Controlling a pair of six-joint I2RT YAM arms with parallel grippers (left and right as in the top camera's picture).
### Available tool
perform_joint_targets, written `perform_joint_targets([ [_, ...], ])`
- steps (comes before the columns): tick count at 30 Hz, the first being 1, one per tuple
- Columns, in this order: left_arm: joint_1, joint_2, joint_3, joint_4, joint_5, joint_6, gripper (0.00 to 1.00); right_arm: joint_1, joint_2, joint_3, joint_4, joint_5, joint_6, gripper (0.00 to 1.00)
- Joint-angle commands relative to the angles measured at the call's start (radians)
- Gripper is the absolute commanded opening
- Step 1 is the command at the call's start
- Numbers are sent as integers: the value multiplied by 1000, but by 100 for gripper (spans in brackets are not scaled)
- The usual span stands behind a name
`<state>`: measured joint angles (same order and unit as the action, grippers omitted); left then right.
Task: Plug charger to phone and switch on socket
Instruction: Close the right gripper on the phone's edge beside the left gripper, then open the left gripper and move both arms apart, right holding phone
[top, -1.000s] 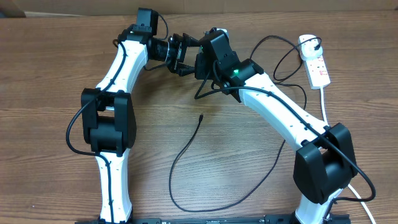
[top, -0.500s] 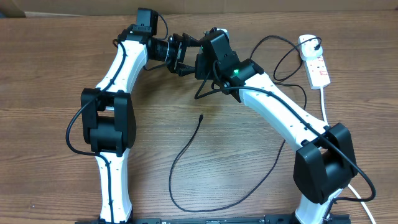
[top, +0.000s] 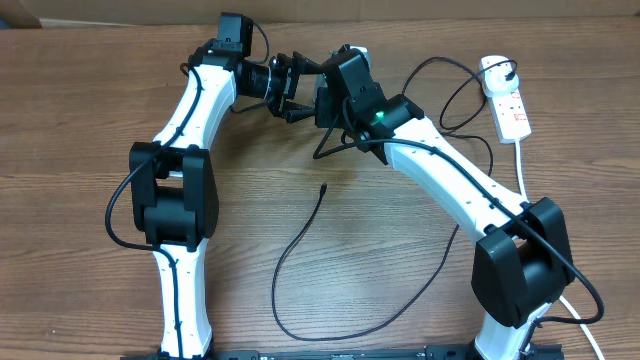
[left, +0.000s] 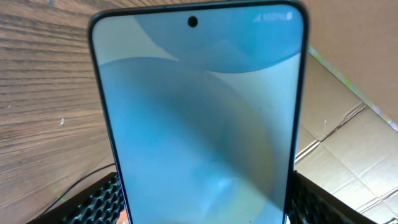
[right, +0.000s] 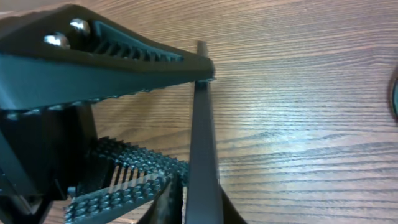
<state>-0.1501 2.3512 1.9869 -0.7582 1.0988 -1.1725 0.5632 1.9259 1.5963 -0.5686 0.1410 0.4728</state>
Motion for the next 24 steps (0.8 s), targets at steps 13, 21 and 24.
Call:
perform_joint_targets([
  [13,0,1,32,79,-64,161,100,4,8,13,14,54,-1,4],
  [21,14,1,32,174,-90,220,100,-1,6,14,7,132,20,4],
  [24,35,-4,32,183,-84,252,100,-14,3,15,5,127,29,4],
])
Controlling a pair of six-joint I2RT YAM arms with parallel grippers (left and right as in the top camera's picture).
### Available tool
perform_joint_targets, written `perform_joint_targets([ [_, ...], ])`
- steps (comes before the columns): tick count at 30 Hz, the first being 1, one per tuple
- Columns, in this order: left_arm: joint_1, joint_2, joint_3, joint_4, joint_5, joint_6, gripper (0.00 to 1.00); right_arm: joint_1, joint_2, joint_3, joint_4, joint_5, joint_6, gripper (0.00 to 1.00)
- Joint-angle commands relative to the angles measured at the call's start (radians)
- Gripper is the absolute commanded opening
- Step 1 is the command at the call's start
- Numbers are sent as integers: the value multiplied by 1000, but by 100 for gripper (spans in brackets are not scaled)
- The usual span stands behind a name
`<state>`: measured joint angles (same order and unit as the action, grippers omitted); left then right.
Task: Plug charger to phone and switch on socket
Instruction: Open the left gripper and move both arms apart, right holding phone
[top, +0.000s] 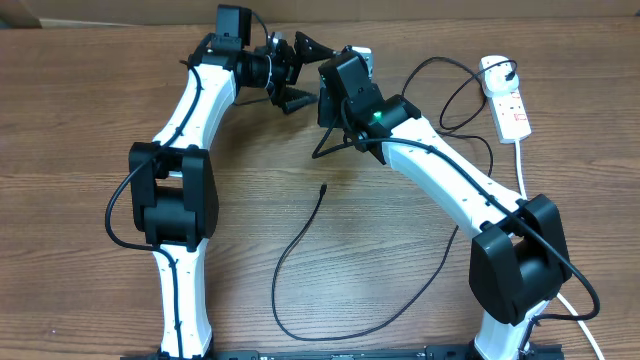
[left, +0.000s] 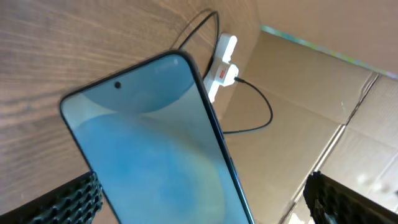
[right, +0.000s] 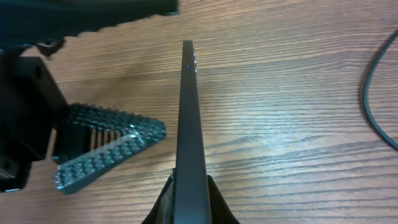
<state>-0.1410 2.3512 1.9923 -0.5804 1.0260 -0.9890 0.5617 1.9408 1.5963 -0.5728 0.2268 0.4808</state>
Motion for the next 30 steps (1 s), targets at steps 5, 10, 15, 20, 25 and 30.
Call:
perform_joint_targets([
  [5,80,-74,27,-1,28,99,97,-45,-31,15,-17,41,41,4],
  [10,119,-238,26,-112,-155,286,98,-106,-63,15,2,-122,47,4],
  [15,114,-372,26,-312,-420,448,99,-163,-64,15,23,-296,65,4],
  [20,109,-444,26,-437,-459,563,99,-209,-64,15,68,-443,77,4],
  [25,139,-458,26,-540,-414,636,98,-251,-64,15,77,-521,103,4],
  [30,179,-459,24,-612,-400,684,97,-284,-64,15,73,-589,103,4],
])
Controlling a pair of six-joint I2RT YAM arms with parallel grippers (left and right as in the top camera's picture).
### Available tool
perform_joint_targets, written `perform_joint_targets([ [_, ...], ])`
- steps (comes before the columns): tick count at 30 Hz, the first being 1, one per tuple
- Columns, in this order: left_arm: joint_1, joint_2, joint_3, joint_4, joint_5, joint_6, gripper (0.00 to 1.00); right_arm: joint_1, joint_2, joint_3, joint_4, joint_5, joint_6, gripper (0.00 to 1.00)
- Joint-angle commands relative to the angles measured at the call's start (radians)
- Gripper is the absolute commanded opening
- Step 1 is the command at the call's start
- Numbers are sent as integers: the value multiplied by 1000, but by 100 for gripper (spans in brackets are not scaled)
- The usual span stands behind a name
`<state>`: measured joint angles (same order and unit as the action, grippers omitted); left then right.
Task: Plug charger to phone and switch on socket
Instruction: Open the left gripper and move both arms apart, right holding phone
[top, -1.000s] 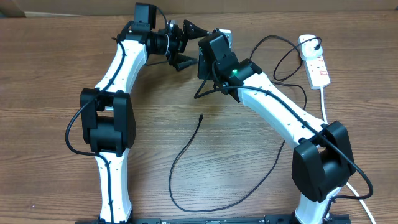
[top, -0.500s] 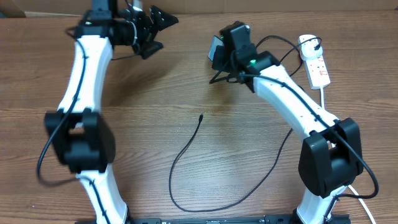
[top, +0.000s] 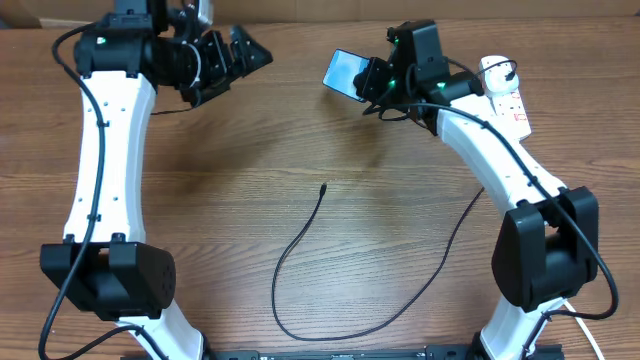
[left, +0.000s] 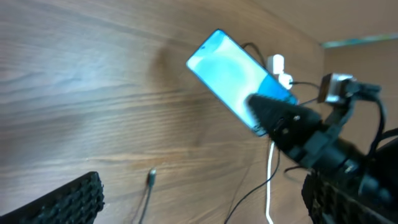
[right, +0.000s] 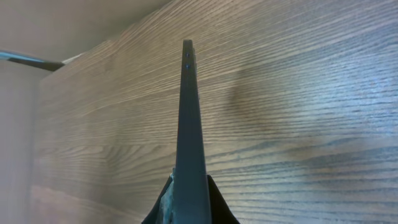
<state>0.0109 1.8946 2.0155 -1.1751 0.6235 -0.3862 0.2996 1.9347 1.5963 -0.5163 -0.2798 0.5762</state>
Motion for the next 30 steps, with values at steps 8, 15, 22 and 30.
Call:
perform_joint_targets([
  [8,39,-82,1,-87,-5,151,95,-27,-58,15,18,-92,23,4],
  [15,56,-237,-1,-152,-51,181,95,-27,-58,15,28,-89,23,4],
  [22,54,-393,-190,-103,-92,177,96,-27,-58,15,54,-106,60,4],
  [30,54,-500,-629,235,-63,65,100,-37,-58,15,106,-213,90,4],
])
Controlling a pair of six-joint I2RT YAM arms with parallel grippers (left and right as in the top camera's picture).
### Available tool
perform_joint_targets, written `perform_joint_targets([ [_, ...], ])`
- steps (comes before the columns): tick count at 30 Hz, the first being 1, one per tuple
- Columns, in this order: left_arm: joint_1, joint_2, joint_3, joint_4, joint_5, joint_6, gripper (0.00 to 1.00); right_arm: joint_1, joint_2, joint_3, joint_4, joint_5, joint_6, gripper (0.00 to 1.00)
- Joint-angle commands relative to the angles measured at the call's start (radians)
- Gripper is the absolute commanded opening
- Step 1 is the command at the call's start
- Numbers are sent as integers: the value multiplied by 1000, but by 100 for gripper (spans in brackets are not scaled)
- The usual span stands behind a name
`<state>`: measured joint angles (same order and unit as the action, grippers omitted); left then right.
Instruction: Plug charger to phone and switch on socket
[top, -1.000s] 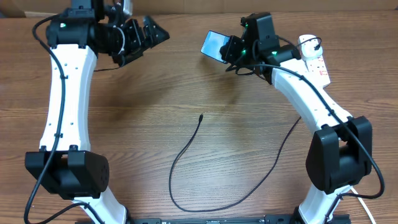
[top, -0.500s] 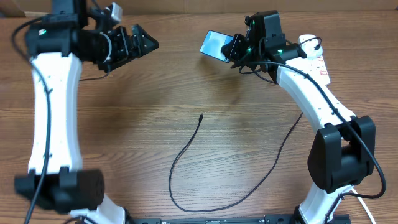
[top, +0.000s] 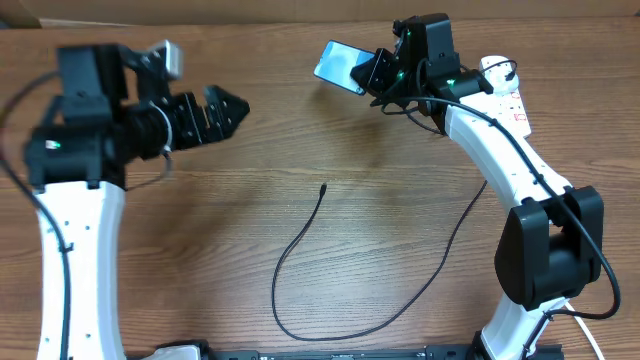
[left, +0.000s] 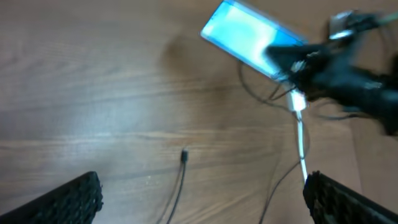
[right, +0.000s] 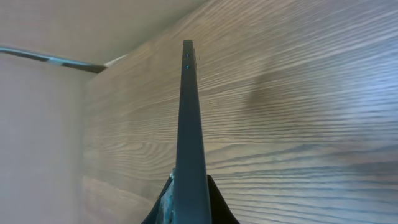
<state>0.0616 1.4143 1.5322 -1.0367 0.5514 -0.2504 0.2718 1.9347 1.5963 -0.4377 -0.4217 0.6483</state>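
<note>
A phone (top: 340, 66) with a lit blue screen hangs in the air over the far middle of the table, my right gripper (top: 378, 72) shut on its right end. The right wrist view shows the phone (right: 189, 124) edge-on between the fingers. In the left wrist view the phone (left: 249, 38) is far ahead. The black charger cable lies loose on the wood, its plug tip (top: 324, 187) in the middle of the table, also seen as the tip (left: 184, 155). My left gripper (top: 222, 108) is open and empty at the left, high above the table. The white socket strip (top: 505, 95) lies at the far right.
The cable's long loop (top: 300, 300) runs along the table's front and back up to the socket strip. A white lead (top: 520, 160) trails from the strip toward the front right. Cardboard (top: 300, 10) borders the table's far edge.
My left gripper has moved left and toward the front, farther from the phone, still open. My right gripper has shifted the phone slightly farther back and left.
At first both grippers met over the far middle, the left one around the phone's end while the right held it. Then the left gripper was open and apart from the phone. It has since moved away to the left, and the right gripper alone holds the phone raised.
</note>
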Motion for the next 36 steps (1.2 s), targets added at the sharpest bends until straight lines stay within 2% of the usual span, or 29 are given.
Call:
perform_joint_targets([
  [1,3,-20,-185,146,22,-92,100,-10,-58,15,35,-84,20,4],
  [4,3,-4,-296,326,74,-177,99,-10,-58,15,51,-117,41,4],
  [7,3,26,-360,478,82,-313,100,-10,-58,15,69,-161,62,4],
  [14,-14,128,-378,666,126,-543,100,-10,-58,15,79,-167,163,4],
  [20,-82,202,-378,829,134,-761,100,-9,-58,15,91,-169,303,4],
  [28,-185,284,-378,1058,-16,-1052,100,2,-58,14,128,-211,471,4],
  [34,-223,301,-378,1164,-85,-1183,100,14,-58,14,126,-217,615,4],
  [36,-231,301,-378,1192,-111,-1233,94,23,-58,14,126,-229,671,4],
])
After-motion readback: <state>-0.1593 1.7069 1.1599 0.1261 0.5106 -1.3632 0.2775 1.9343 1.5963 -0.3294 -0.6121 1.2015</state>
